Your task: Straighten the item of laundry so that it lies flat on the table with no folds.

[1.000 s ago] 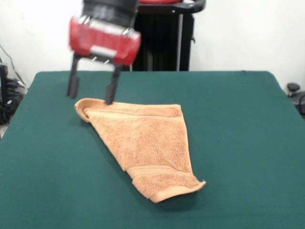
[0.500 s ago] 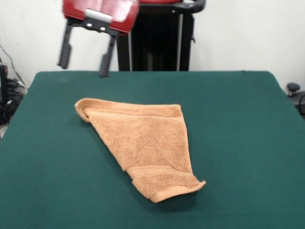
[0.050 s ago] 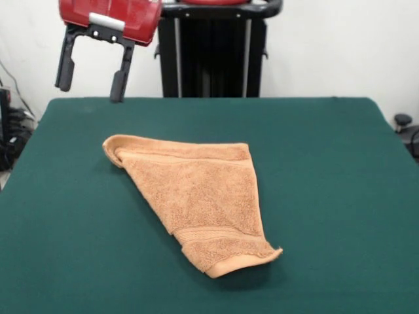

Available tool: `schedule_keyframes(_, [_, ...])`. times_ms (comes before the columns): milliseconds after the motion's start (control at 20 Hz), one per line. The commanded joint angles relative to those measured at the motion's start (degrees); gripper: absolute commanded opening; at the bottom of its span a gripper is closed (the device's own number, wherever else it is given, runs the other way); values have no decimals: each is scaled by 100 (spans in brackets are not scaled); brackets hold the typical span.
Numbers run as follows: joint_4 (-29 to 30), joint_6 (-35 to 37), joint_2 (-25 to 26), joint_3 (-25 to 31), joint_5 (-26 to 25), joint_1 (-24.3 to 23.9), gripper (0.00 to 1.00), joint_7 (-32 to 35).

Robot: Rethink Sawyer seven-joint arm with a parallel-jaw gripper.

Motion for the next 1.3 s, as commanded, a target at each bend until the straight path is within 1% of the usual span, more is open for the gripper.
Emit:
schedule_keyframes(50, [754,-169,96,761,-243,145,100,871])
schedule_keyframes(500, [734,-209,112,708,-253,190,100,878])
schedule_keyframes(1300, [620,-29,136,709,-209,226,100,797])
